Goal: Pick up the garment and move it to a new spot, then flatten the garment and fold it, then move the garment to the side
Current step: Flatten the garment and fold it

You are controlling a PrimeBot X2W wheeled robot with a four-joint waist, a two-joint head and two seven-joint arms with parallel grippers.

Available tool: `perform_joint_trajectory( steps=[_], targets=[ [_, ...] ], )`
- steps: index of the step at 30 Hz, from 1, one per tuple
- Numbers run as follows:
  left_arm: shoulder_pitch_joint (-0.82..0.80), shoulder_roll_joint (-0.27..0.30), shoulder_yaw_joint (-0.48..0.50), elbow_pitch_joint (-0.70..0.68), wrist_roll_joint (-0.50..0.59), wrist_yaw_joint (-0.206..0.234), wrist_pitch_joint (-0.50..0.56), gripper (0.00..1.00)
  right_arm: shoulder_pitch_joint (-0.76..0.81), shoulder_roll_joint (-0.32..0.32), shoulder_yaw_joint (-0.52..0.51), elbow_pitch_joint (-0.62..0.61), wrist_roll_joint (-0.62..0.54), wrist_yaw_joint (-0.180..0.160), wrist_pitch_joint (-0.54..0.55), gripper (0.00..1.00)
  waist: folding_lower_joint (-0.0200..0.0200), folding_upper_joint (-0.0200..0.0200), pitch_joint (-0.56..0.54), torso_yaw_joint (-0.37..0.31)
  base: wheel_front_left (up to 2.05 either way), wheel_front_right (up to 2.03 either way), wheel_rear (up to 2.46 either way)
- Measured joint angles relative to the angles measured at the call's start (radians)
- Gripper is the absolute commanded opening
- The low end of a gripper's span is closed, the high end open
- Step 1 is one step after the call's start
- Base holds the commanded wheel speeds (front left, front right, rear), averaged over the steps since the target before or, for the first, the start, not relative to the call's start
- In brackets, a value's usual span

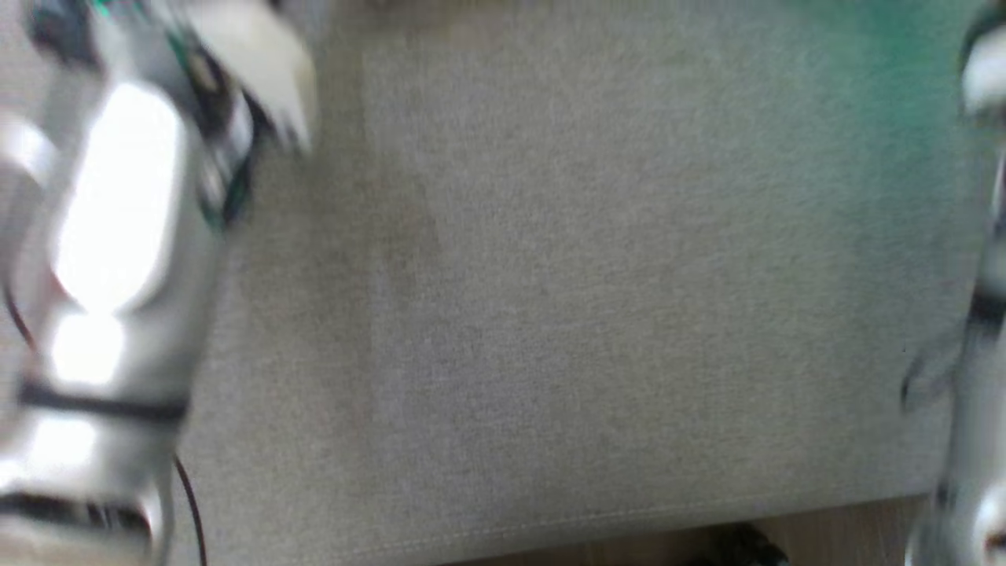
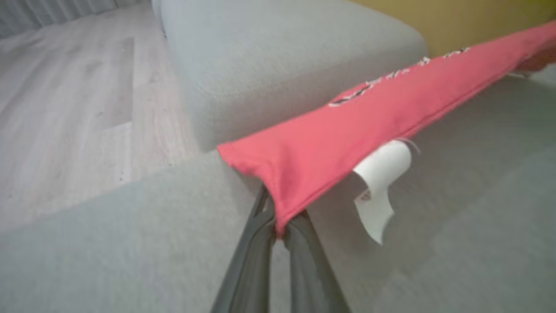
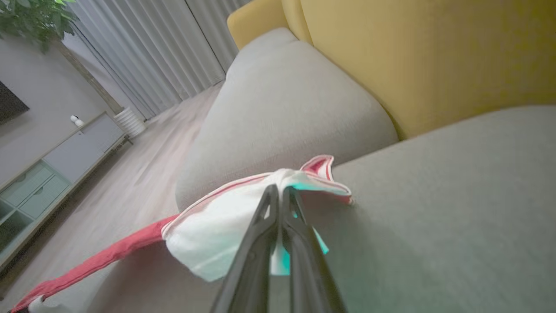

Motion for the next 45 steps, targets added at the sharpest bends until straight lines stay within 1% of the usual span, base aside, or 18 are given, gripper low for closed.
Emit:
perform_joint_trajectory(
  steps=[4, 6, 11, 14, 17, 18, 20, 24, 28, 29, 35, 39, 40, 43, 45],
  targets=[
    [0.245, 0.013, -0.042, -0.162, -0.029, 0.003, 0.061, 0.0, 0.276, 0.018, -0.05, -0.132, 0.024, 0.0, 0.04, 0.0, 0.0, 0.0001, -0.093, 0.005, 0.0, 0.0, 0.0],
    [0.368, 0.034, -0.052, -0.253, -0.037, 0.015, 0.092, 0.0, 0.398, 0.035, -0.083, -0.196, 0.026, 0.0, 0.064, 0.0, 0.0, 0.0001, -0.143, 0.007, 0.0, 0.0, 0.0],
    [0.673, 0.099, -0.053, -0.493, -0.067, 0.083, 0.195, 0.0, 0.658, 0.074, -0.128, -0.346, 0.031, 0.0, 0.126, 0.0, -0.0001, 0.0001, -0.268, 0.011, 0.0, 0.0, 0.0],
    [0.863, 0.127, -0.061, -0.634, -0.077, 0.129, 0.255, 0.0, 0.798, 0.08, -0.14, -0.399, 0.032, 0.0, 0.152, 0.0, -0.0001, 0.0001, -0.329, 0.01, 0.0, 0.0, 0.0],
    [1.022, 0.138, -0.082, -0.753, -0.087, 0.174, 0.305, 0.0, 0.929, 0.08, -0.149, -0.416, 0.065, 0.0, 0.149, 0.0, -0.0001, 0.0001, -0.365, 0.009, 0.0, 0.0, 0.0],
    [1.09, 0.139, -0.092, -0.816, -0.105, 0.19, 0.34, 0.0, 1.009, 0.082, -0.148, -0.418, 0.094, 0.0, 0.14, 0.0, -0.0001, 0.0001, -0.367, 0.014, 0.0, 0.0, 0.0],
    [1.109, 0.143, -0.093, -0.856, -0.116, 0.199, 0.374, 0.0, 1.057, 0.084, -0.14, -0.418, 0.106, 0.0, 0.137, 0.0, -0.0001, 0.0001, -0.357, 0.018, 0.0, 0.0, 0.0],
    [1.083, 0.155, -0.099, -0.887, -0.131, 0.194, 0.431, 0.0, 1.033, 0.085, -0.104, -0.413, 0.091, 0.0, 0.133, 0.0, 0.0, 0.0001, -0.335, 0.016, 0.0, 0.0, 0.0],
    [1.041, 0.159, -0.101, -0.886, -0.155, 0.178, 0.469, 0.0, 0.936, 0.085, -0.083, -0.403, 0.039, 0.0, 0.178, 0.0, 0.0, 0.0001, -0.322, 0.012, 0.0, 0.0, 0.0],
    [1.041, 0.159, -0.101, -0.886, -0.155, 0.178, 0.469, 0.0, 0.936, 0.085, -0.083, -0.403, 0.039, 0.0, 0.178, 0.0, 0.0, 0.0001, -0.322, 0.012, 0.0, 0.0, 0.0],
    [0.925, 0.155, -0.103, -0.876, -0.225, 0.131, 0.538, 0.0, 0.782, 0.085, -0.082, -0.397, -0.057, 0.0, 0.297, 0.0, 0.0, 0.0001, -0.298, 0.022, 0.0, 0.0, 0.0],
    [0.855, 0.158, -0.097, -0.852, -0.254, 0.105, 0.596, 0.0, 0.679, 0.076, -0.081, -0.393, -0.084, 0.0, 0.377, 0.0, 0.0, 0.0001, -0.27, 0.03, 0.0, 0.0, 0.0],
    [0.812, 0.16, -0.094, -0.838, -0.269, 0.087, 0.625, 0.0, 0.633, 0.068, -0.081, -0.383, -0.086, 0.0, 0.407, 0.0, 0.0001, 0.0001, -0.255, 0.034, 0.0, 0.0, 0.0],
    [0.75, 0.158, -0.087, -0.809, -0.314, 0.072, 0.675, 0.0, 0.578, 0.039, -0.08, -0.361, -0.104, 0.0, 0.434, 0.0, 0.0002, 0.0001, -0.231, 0.042, 0.0, 0.0, 0.0],
    [0.715, 0.157, -0.081, -0.783, -0.341, 0.07, 0.706, 0.0, 0.544, 0.031, -0.08, -0.338, -0.106, 0.0, 0.45, 0.0, 0.0002, 0.0001, -0.216, 0.046, 0.0, 0.0, 0.0]
  ],
)
